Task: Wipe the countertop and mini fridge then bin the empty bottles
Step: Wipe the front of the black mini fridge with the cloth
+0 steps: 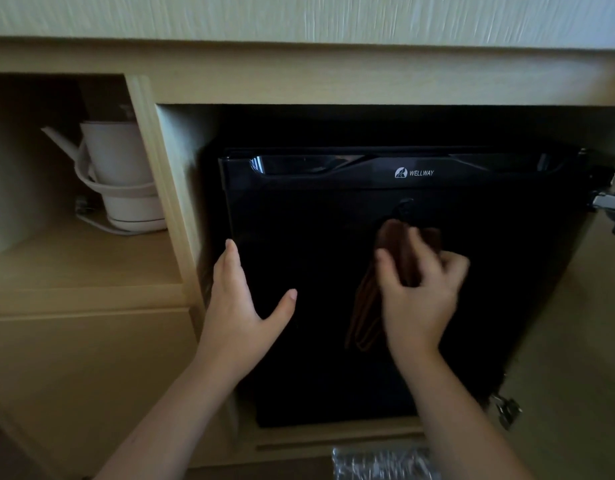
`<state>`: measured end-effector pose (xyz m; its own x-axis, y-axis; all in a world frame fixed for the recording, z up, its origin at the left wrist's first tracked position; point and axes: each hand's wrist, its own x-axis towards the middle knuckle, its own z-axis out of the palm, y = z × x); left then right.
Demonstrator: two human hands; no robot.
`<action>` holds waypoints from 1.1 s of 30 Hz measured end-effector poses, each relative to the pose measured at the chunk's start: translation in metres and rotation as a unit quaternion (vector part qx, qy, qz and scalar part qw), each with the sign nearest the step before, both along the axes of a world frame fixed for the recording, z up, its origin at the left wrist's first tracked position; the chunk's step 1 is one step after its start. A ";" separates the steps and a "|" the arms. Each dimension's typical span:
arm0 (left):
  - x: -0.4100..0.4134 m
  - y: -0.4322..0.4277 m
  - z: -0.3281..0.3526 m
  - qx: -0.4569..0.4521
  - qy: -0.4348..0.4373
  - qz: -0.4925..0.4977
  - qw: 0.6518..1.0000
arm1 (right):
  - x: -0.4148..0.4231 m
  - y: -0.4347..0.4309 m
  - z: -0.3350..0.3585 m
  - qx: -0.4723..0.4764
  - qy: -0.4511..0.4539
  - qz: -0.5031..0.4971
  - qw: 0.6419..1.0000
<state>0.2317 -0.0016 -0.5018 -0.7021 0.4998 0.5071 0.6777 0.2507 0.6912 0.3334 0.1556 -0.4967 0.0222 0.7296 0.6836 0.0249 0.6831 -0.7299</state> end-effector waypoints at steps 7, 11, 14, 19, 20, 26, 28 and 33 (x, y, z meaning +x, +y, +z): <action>0.001 -0.006 0.001 -0.010 0.029 0.011 0.999 | -0.027 -0.044 0.001 0.119 -0.103 0.105 0.982; 0.000 -0.007 0.004 0.000 0.027 0.009 1.000 | -0.004 -0.006 0.014 0.053 -0.029 0.067 0.996; -0.003 -0.009 0.003 0.008 0.023 -0.003 1.000 | 0.002 0.005 0.021 0.045 -0.029 0.051 0.997; -0.008 -0.017 0.003 0.004 0.015 -0.026 1.000 | -0.024 -0.026 0.026 0.065 -0.032 0.033 0.997; -0.008 -0.018 0.003 0.006 0.007 -0.026 1.000 | -0.029 -0.033 0.026 0.078 -0.043 0.040 0.995; 0.006 -0.008 0.019 -0.004 0.125 0.024 0.992 | -0.027 -0.045 -0.001 0.171 -0.147 0.110 0.968; 0.016 0.003 0.026 -0.015 0.192 0.051 0.980 | -0.013 -0.022 -0.002 0.144 -0.105 0.088 0.980; 0.042 0.037 0.039 -0.070 0.278 0.028 0.958 | 0.049 0.064 0.005 -0.019 0.004 -0.025 1.000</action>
<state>0.2734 0.0355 -0.4625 -0.3703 0.5601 0.7411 0.9142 0.3611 0.1839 0.3828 0.2197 -0.4917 0.0636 0.7531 0.6549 0.0524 0.6528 -0.7557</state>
